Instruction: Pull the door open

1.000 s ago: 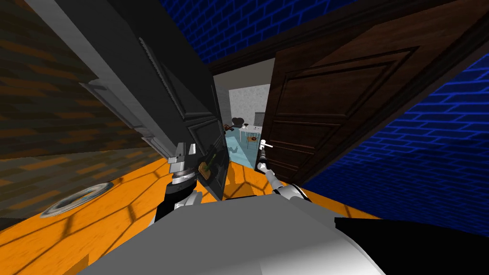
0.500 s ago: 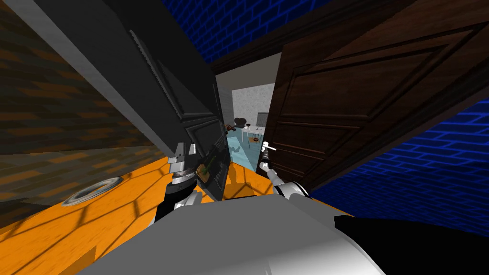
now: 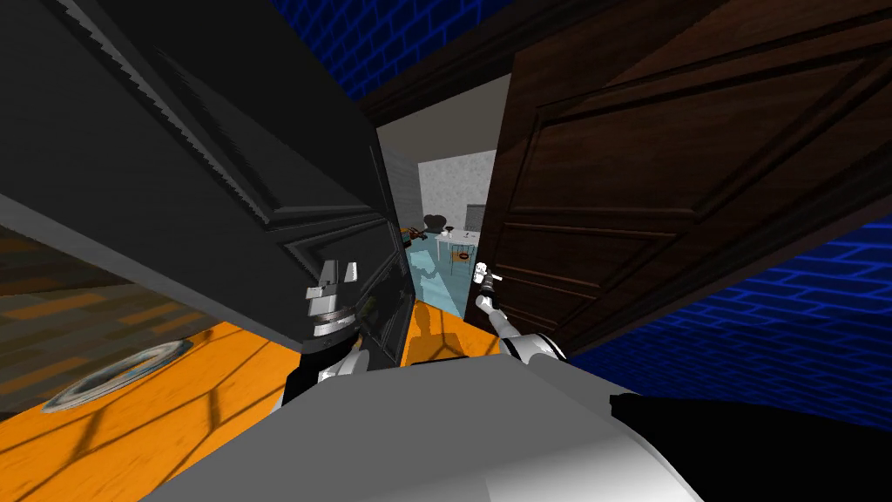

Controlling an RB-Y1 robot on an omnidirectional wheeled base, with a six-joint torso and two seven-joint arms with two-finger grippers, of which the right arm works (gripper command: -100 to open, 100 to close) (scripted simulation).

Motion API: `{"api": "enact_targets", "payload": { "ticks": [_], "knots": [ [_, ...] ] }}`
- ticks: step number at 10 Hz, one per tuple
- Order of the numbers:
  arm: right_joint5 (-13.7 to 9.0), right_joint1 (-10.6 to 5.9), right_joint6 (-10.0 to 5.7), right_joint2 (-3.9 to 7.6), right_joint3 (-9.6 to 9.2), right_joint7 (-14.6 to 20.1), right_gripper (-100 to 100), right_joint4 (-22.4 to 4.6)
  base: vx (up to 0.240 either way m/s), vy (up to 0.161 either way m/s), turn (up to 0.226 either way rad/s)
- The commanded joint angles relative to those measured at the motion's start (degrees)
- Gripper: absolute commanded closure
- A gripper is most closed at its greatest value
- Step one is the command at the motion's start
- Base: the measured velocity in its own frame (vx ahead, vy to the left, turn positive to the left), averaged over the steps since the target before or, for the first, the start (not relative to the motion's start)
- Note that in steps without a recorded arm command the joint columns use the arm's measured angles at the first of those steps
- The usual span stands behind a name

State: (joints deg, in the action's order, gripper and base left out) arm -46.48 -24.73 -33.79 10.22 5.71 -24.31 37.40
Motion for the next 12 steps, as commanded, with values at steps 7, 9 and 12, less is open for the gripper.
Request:
{"api": "enact_targets", "payload": {
  "ticks": [7,9,12],
  "knots": [
    [-0.2,-0.06,-0.13,0.17,0.6,0.1,100,-0.3,0.058,-0.007,-0.023],
    [-0.2,-0.06,-0.13,0.17,0.6,0.1,100,-0.3,-0.005,0.002,0.0],
    [0.2,0.52,0.21,1.09,0.11,1.6,100,-0.2,-0.13,-0.033,0.228]
  ]
}}
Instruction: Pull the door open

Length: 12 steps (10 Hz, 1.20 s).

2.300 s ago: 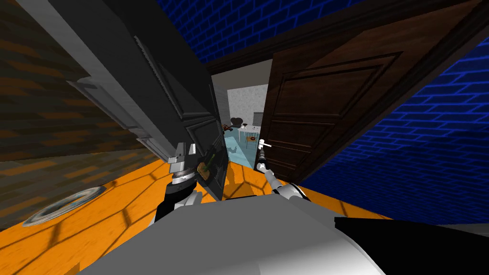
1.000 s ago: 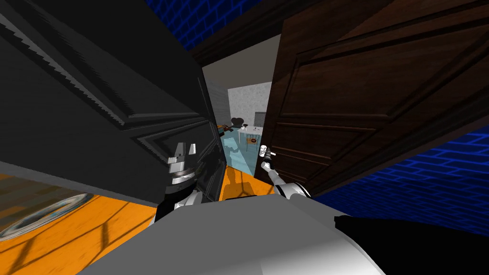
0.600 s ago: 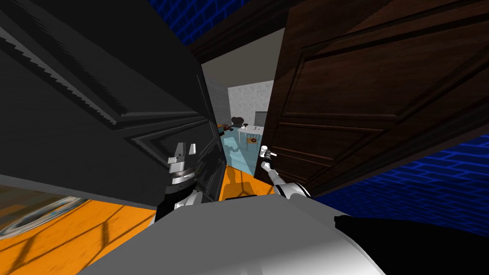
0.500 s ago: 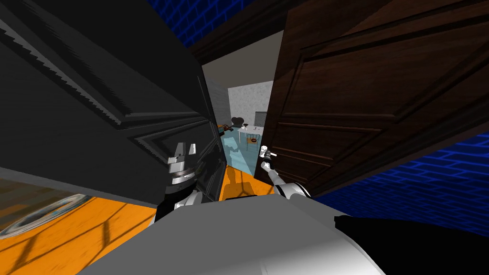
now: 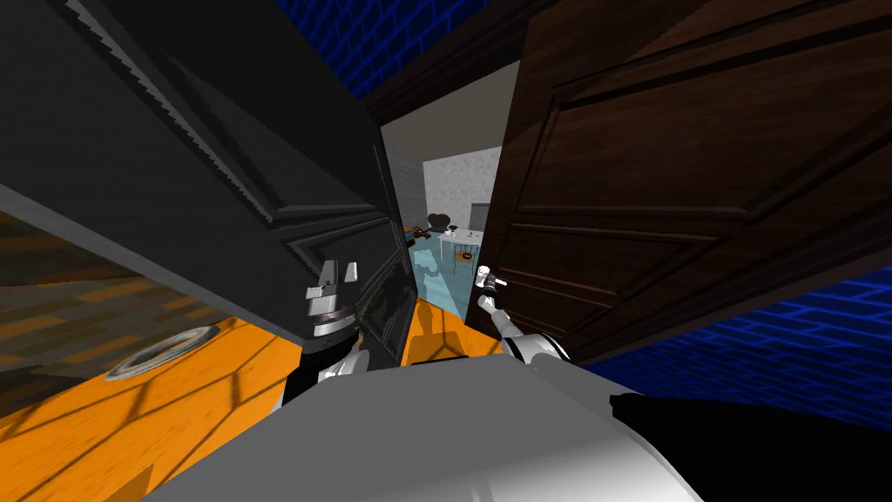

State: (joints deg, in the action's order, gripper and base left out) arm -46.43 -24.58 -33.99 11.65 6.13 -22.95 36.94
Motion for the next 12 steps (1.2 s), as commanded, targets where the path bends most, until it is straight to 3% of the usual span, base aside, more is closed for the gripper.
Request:
{"api": "enact_targets", "payload": {
  "ticks": [1,8,12],
  "knots": [
    [0.3,0.68,0.54,0.23,-0.55,1.0,100,0.3,-0.172,0.03,0.26],
    [1.1,2.18,1.16,3.07,-1.7,5.0,100,0.7,-0.068,0.044,0.127],
    [2.2,4.28,2.01,7.03,-3.32,10.5,100,1.3,-0.075,0.075,0.104]
  ]
}}
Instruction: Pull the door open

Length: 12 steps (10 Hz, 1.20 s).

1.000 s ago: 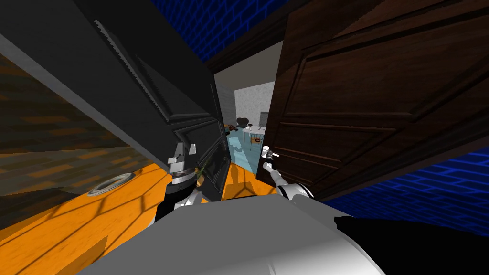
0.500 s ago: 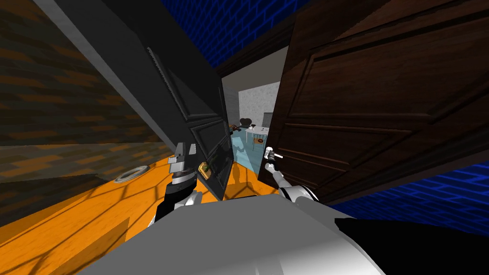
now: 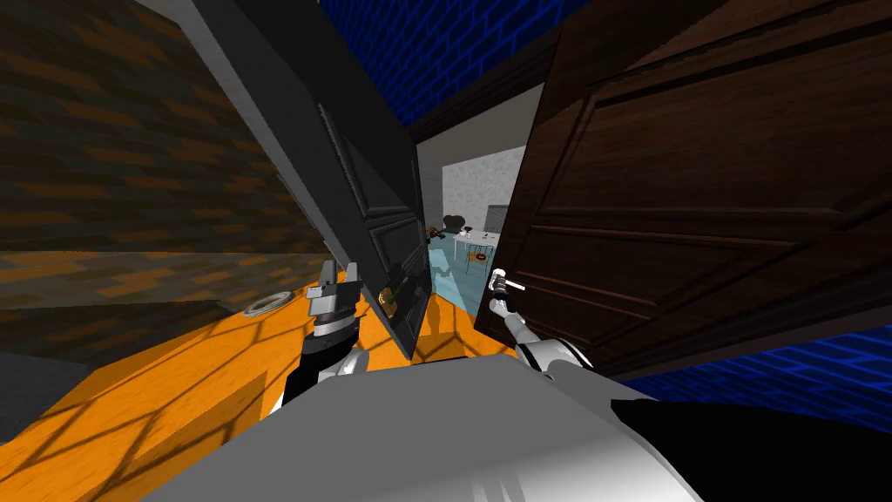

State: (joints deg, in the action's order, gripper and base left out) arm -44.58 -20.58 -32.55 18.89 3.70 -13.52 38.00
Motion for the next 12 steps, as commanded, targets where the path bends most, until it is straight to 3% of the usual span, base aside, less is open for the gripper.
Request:
{"api": "enact_targets", "payload": {
  "ticks": [1,9,10,12],
  "knots": [
    [0.5,0.55,0.68,0.3,-1.1,1.8,100,0.3,-0.089,0.033,0.035],
    [2.2,3.77,1.98,6.41,-3.58,10.3,100,1.2,-0.084,0.016,0.0],
    [2.4,2.59,1.63,5.61,-4.15,9.9,100,0.6,-0.025,0.019,0.028],
    [2.9,2.94,1.66,6.13,-5.3,11.5,100,1.0,-0.175,-0.017,0.116]
  ]
}}
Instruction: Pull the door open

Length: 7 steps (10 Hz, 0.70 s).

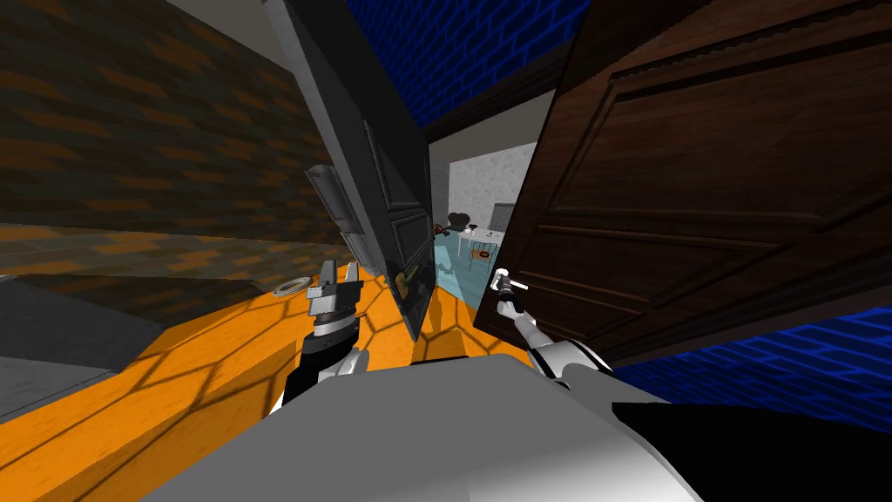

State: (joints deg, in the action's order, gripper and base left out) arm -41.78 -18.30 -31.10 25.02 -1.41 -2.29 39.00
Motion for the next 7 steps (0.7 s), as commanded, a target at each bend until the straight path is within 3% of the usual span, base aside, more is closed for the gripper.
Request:
{"api": "enact_targets", "payload": {
  "ticks": [1,7],
  "knots": [
    [0.3,0.87,0.27,0.26,-0.61,0.8,100,0.2,-0.239,-0.039,0.097],
    [1.4,2.17,0.59,1.87,-3.27,4.0,100,1.7,-0.206,-0.032,0.094]
  ]
}}
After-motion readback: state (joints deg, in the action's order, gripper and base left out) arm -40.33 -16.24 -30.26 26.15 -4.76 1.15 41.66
